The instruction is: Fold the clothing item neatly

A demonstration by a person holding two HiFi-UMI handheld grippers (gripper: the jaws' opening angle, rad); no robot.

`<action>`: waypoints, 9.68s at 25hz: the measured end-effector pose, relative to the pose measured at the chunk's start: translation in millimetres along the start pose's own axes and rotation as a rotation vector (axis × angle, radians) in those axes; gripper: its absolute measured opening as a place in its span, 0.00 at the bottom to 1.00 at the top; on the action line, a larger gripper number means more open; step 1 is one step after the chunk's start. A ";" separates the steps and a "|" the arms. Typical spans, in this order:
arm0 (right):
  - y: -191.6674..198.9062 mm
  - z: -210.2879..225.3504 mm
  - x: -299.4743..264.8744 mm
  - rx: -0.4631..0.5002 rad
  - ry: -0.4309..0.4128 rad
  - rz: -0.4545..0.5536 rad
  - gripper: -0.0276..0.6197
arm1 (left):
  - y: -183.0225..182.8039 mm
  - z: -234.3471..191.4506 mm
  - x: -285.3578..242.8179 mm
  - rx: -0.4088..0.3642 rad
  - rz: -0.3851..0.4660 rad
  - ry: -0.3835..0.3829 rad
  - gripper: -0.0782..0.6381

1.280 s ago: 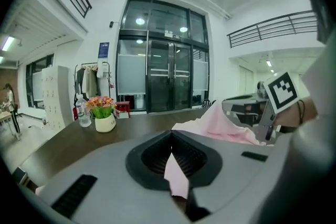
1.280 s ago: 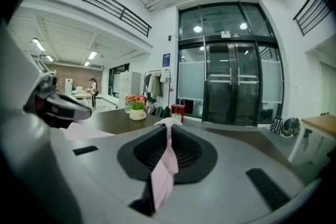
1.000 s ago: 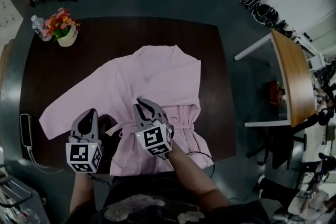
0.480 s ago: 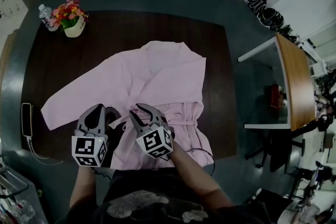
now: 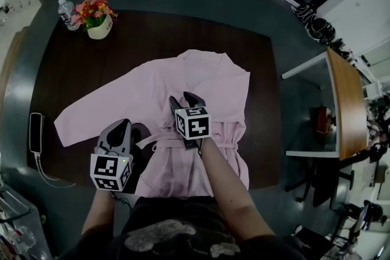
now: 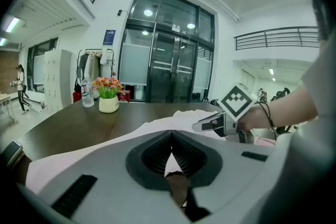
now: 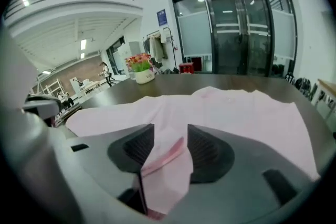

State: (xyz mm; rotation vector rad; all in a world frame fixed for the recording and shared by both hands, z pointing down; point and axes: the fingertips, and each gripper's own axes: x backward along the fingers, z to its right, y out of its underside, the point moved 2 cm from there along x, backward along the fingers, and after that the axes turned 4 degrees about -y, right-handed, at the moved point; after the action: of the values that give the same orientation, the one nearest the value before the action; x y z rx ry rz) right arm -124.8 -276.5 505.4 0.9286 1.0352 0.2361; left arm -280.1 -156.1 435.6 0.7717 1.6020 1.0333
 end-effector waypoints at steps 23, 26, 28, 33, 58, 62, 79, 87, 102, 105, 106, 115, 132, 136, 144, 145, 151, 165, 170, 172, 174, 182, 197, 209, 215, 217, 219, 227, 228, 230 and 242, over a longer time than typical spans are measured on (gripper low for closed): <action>-29.6 -99.1 14.9 0.101 -0.199 0.143 0.29 | 18.4 -52.1 -0.5 0.015 -0.024 0.006 0.12; -24.4 -100.4 38.1 0.060 -0.188 0.196 0.29 | 18.0 -55.2 -0.8 -0.010 -0.020 -0.007 0.12; -20.0 -102.6 60.7 0.029 -0.194 0.242 0.29 | 15.3 -52.7 5.6 -0.018 -0.009 -0.024 0.12; -5.2 -110.7 124.5 -0.025 -0.237 0.361 0.29 | 12.1 -22.5 37.5 -0.018 0.011 -0.060 0.12; 49.3 -236.8 180.0 0.025 -0.303 0.438 0.03 | 66.4 -26.7 162.5 0.061 0.043 -0.157 0.12; 25.0 -305.0 126.2 0.057 -0.323 0.423 0.03 | 70.0 -96.4 167.4 0.030 0.013 -0.137 0.12; 59.9 -450.6 -61.7 0.215 -0.370 0.033 0.03 | 96.4 -281.3 190.3 0.094 -0.034 -0.185 0.12; 75.5 -472.6 -107.8 0.337 -0.323 -0.133 0.13 | 109.4 -308.7 198.0 0.124 -0.049 -0.191 0.12; 65.5 -458.0 -120.0 0.274 -0.262 -0.161 0.06 | 116.7 -311.0 190.4 0.132 -0.051 -0.142 0.12; 40.6 -450.9 -103.1 0.259 -0.267 -0.068 0.06 | 113.4 -307.2 189.2 0.124 -0.051 -0.141 0.12; 30.4 -446.6 -94.9 0.248 -0.267 -0.037 0.05 | 111.2 -304.7 188.2 0.120 -0.049 -0.141 0.12; -42.3 -356.2 -13.0 0.177 -0.203 0.181 0.05 | 83.4 -248.5 163.1 0.078 -0.020 -0.115 0.12; -4.4 -68.3 110.2 -0.014 0.076 0.337 0.05 | 32.8 -69.9 80.2 -0.037 -0.007 -0.027 0.12; 22.7 -28.8 111.9 -0.032 0.067 0.286 0.05 | 27.6 -36.1 71.6 -0.038 -0.006 -0.027 0.12; 9.6 15.5 143.2 -0.034 -0.015 0.379 0.05 | 20.6 44.6 43.6 -0.088 -0.004 0.020 0.12; 6.7 25.5 149.7 -0.026 -0.006 0.391 0.05 | 17.6 54.7 40.4 -0.093 0.003 0.024 0.12; 8.3 102.8 187.9 -0.050 0.103 0.436 0.05 | 1.7 95.0 28.1 -0.130 0.025 0.032 0.12; 95.0 197.9 198.9 -0.187 0.317 0.300 0.06 | 0.9 117.5 -11.2 -0.140 -0.003 0.039 0.12; 63.7 200.2 232.1 -0.050 0.405 0.366 0.10 | 0.1 117.1 -10.6 -0.124 0.002 0.036 0.12; 43.4 201.1 248.4 -0.008 0.427 0.417 0.10 | -2.2 114.9 -10.5 -0.113 0.009 0.029 0.12; 27.3 204.6 265.4 -0.002 0.437 0.473 0.10 | -4.8 113.6 -10.1 -0.109 0.016 0.026 0.12; 44.1 166.9 205.2 0.097 0.178 0.239 0.14 | -3.6 108.1 -11.8 -0.111 0.010 0.030 0.12; 36.9 174.6 119.9 0.381 0.496 0.007 0.06 | 2.5 99.2 -8.4 -0.084 -0.007 -0.002 0.12; 75.1 263.3 173.0 0.042 0.781 0.084 0.16 | 8.5 95.1 -1.7 -0.088 -0.024 -0.067 0.12; 55.0 208.6 191.4 0.053 0.490 0.354 0.15 | 30.3 93.9 20.2 -0.052 -0.041 -0.093 0.12; 53.4 180.2 165.3 0.177 0.355 0.280 0.15 | 38.1 95.3 29.6 -0.045 -0.049 -0.085 0.12; 62.5 173.0 138.7 0.236 0.318 0.164 0.15 | 46.4 96.9 41.0 -0.039 -0.057 -0.075 0.12; 86.7 209.2 204.0 0.007 0.666 0.224 0.15 | 84.1 83.8 89.8 -0.019 -0.052 -0.076 0.12; 90.6 200.7 220.6 -0.011 0.670 0.270 0.15 | 91.4 83.3 96.9 -0.015 -0.052 -0.069 0.12; 99.9 174.5 252.3 -0.025 0.657 0.361 0.15 | 106.1 83.4 112.6 -0.012 -0.050 -0.051 0.12; 307.3 14.3 370.9 -0.106 0.645 0.346 0.15 | 221.9 116.3 221.5 -0.069 -0.110 0.184 0.12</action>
State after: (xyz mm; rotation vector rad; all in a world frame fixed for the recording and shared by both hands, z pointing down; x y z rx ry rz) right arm 155.2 115.8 505.2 0.9518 1.4259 0.9156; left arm -228.9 159.4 534.1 0.5486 1.7351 1.0992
